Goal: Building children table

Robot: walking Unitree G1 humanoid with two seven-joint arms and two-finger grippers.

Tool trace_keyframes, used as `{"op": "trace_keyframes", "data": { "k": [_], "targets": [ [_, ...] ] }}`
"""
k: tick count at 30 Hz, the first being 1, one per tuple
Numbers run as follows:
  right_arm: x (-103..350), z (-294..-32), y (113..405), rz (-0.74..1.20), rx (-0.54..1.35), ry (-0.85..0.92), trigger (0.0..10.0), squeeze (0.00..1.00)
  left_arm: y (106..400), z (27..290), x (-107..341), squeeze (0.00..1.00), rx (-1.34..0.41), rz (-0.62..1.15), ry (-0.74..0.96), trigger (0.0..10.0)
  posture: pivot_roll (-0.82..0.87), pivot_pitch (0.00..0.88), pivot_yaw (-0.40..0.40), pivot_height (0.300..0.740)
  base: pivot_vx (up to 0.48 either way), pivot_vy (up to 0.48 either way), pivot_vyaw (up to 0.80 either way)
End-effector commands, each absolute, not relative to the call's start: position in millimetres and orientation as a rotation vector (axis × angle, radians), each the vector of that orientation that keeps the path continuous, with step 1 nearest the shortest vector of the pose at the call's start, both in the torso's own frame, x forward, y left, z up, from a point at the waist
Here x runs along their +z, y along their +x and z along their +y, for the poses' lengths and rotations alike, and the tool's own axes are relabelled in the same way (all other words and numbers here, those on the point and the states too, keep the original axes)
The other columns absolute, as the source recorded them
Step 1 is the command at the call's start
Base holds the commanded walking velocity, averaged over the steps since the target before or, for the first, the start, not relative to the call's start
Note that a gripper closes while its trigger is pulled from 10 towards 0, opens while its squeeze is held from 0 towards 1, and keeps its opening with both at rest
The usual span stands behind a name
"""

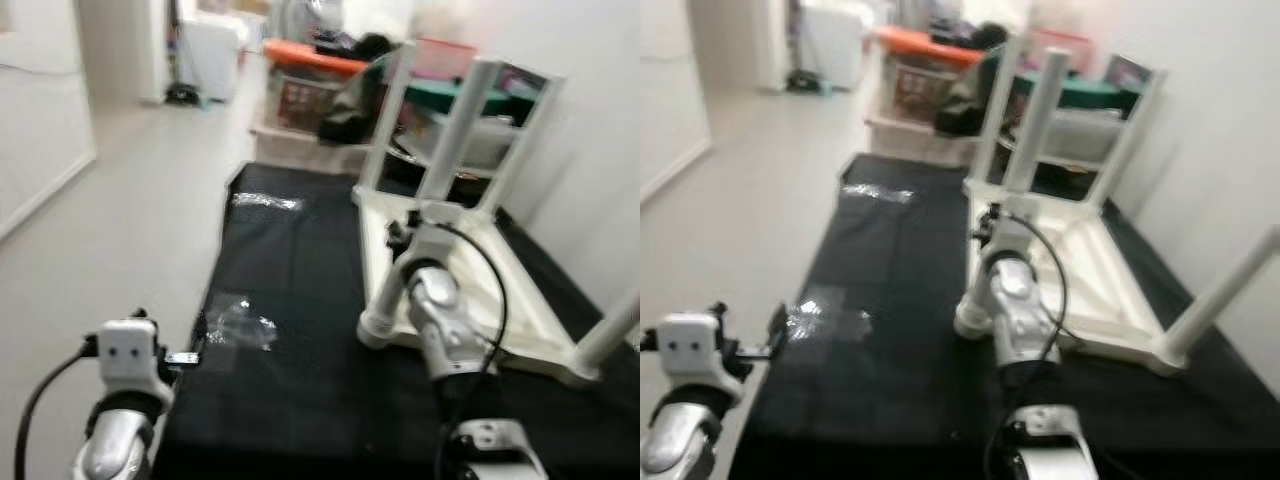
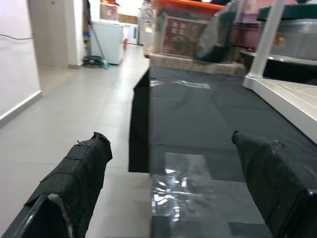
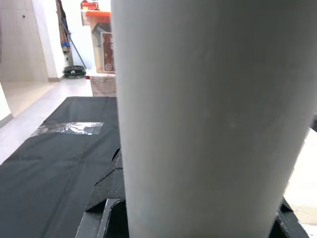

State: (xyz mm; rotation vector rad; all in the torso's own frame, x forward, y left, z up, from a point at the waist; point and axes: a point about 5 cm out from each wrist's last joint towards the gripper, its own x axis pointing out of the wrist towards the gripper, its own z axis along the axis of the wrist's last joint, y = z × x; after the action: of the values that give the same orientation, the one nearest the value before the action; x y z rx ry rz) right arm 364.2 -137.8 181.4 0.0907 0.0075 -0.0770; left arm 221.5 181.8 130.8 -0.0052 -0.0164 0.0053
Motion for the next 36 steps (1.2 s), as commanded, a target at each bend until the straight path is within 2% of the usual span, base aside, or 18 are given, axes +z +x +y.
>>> {"op": "trace_keyframes", "data": {
  "k": [1,15,20,36],
  "targets": [
    [141.5,-146.0,357.4,0.17,-0.125,0.038,10.0,0.0,222.6,178.5,129.4,0.0,-0.006,-0.01,-0.008,10.0,0.1,0.0,-0.168,0.74,0.0,0.0,0.0],
    [148.5,-144.4,358.1,0.153,-0.159,0.101,10.0,0.0,224.1,178.8,128.2,0.0,-0.003,-0.013,-0.005,10.0,0.1,0.0,-0.168,0.74,0.0,0.0,0.0],
    [157.9,-143.8,356.6,0.123,-0.171,0.182,10.0,0.0,224.3,178.3,127.7,0.0,-0.004,-0.013,-0.005,10.0,0.1,0.0,-0.167,0.74,0.0,0.0,0.0],
    [170.4,-140.8,354.4,0.081,-0.149,0.195,10.0,0.0,225.2,178.8,127.3,0.0,-0.002,-0.014,-0.005,10.0,0.09,0.0,-0.165,0.74,0.0,0.0,0.0]
  ]
}}
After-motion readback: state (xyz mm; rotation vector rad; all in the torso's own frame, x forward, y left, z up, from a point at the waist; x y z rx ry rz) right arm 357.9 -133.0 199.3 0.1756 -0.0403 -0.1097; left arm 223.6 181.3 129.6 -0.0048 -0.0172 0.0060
